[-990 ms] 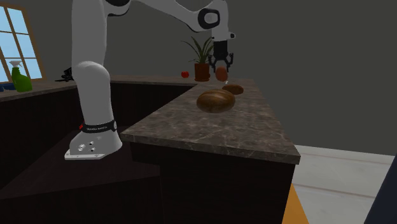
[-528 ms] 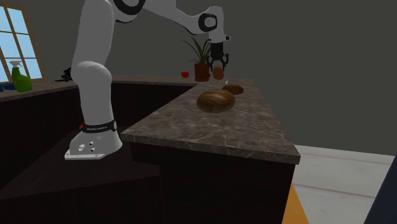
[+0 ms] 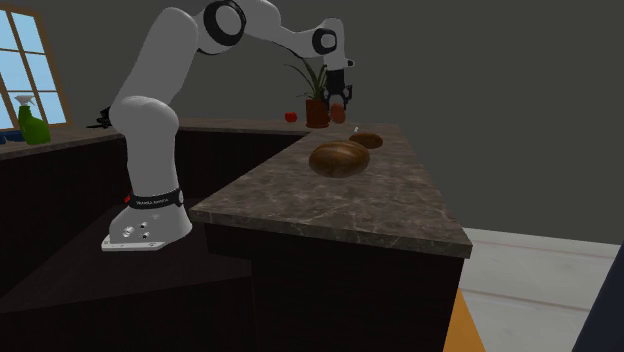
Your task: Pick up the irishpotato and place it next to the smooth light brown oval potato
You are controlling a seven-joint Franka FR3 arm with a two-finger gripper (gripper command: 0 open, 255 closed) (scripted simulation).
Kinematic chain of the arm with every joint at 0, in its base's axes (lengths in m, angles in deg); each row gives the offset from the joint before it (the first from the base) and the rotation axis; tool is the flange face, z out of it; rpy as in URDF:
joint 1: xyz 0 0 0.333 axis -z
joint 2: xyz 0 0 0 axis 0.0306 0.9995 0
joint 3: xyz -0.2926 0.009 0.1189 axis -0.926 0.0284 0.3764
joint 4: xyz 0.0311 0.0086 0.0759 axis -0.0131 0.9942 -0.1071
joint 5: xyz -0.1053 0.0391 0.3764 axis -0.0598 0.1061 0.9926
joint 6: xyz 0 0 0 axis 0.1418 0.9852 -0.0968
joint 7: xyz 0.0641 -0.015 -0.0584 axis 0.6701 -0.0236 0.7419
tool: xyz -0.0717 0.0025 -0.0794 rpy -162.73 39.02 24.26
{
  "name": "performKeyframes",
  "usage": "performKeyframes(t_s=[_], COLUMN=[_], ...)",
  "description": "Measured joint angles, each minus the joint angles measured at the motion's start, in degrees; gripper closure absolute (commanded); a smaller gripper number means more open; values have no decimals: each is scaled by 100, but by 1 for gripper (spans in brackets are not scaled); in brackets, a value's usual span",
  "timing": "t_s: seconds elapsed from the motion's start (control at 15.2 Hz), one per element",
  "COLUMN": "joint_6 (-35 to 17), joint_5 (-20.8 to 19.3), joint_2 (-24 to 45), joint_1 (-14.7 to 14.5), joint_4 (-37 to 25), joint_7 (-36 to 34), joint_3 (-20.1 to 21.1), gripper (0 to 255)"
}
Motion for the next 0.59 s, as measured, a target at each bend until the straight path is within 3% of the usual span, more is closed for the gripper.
performKeyframes(t_s=[0.59], joint_6=[-635], joint_5=[15], joint_2=[55], joint_1=[-64], joint_4=[582], joint_7=[-16], joint_3=[21], gripper=[255])
